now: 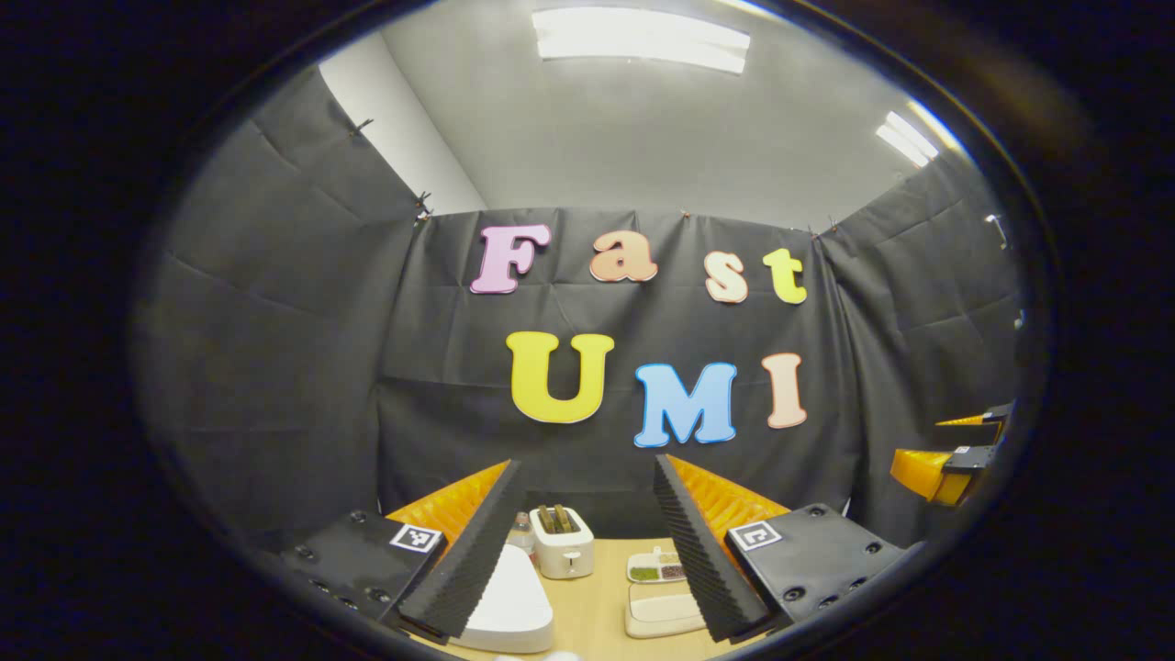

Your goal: Close the left gripper, press the button to open the rice cooker; take a wooden spoon from the chopstick holder with the right hand, scoop a spoonful of rice and pour it into the rice cooker, then put the wooden spoon back into the chopstick holder.

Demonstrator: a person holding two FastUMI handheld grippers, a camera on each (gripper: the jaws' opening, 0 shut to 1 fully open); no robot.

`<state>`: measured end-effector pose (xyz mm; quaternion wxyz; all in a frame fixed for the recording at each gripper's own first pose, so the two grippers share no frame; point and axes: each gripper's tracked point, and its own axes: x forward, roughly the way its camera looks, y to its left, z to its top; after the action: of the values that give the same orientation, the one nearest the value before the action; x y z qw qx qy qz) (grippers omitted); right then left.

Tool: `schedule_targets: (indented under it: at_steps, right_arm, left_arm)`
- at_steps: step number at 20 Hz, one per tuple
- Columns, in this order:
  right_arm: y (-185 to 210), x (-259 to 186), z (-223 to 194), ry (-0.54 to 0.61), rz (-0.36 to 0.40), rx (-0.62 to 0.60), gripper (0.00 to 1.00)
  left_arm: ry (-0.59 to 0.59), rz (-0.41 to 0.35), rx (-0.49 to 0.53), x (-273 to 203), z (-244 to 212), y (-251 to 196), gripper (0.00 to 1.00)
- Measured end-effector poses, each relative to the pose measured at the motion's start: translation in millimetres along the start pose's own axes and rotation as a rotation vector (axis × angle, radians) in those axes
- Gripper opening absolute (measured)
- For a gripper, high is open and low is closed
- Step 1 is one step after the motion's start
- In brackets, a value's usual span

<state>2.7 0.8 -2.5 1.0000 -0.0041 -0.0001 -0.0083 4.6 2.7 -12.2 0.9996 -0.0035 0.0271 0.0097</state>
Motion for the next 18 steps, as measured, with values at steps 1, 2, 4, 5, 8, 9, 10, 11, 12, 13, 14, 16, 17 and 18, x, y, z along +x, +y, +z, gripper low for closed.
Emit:
schedule_targets:
  at_steps: [1, 2, 4, 5, 8, 9, 10, 11, 12, 13, 14, 16, 17, 18]
  right_arm:
    - [1, 0, -1, 0.002, 0.000, 0.001, 0.96]
    - [1, 1, -2, 0.004, 0.002, 0.000, 0.96]
    - [4, 2, -2, 0.005, 0.006, 0.002, 0.96]
    - [5, 3, -3, 0.009, 0.008, 0.003, 0.96]
    - [6, 5, -7, 0.020, 0.007, -0.004, 0.96]
    - [6, 5, -8, 0.023, 0.007, -0.006, 0.96]
    - [7, 7, -9, 0.026, 0.006, -0.006, 0.96]
    - [7, 7, -8, 0.027, 0.007, -0.006, 0.96]
    - [8, 8, -9, 0.028, 0.006, -0.007, 0.96]
    - [9, 9, -9, 0.030, 0.007, -0.010, 0.96]
    - [9, 10, -10, 0.031, 0.007, -0.012, 0.96]
    - [10, 12, -13, 0.036, 0.007, -0.016, 0.96]
    - [11, 12, -13, 0.040, 0.006, -0.018, 0.96]
    - [11, 13, -15, 0.046, 0.005, -0.021, 0.96]
  left_arm:
    - [0.005, 0.000, 0.003, 1, -3, 1, 0.96]
    - [0.010, 0.004, 0.003, 2, -5, 2, 0.89]
    - [0.026, 0.010, 0.003, 5, -10, 4, 0.74]
    - [0.031, 0.014, 0.010, 7, -12, 6, 0.67]
    - [0.054, 0.014, 0.008, 14, -21, 12, 0.46]
    - [0.063, 0.017, 0.003, 16, -24, 13, 0.39]
    - [0.075, 0.015, 0.005, 18, -27, 14, 0.31]
    - [0.090, 0.035, 0.019, 20, -32, 18, 0.24]
    - [0.105, 0.049, 0.035, 20, -37, 23, 0.17]
    - [0.122, 0.057, 0.026, 23, -43, 27, 0.10]
    - [0.137, 0.071, 0.008, 27, -45, 30, 0.12]
    - [0.168, 0.072, -0.011, 30, -56, 34, 0.09]
    - [0.180, 0.070, -0.009, 29, -62, 34, 0.08]
    - [0.185, 0.093, 0.000, 30, -67, 43, 0.08]
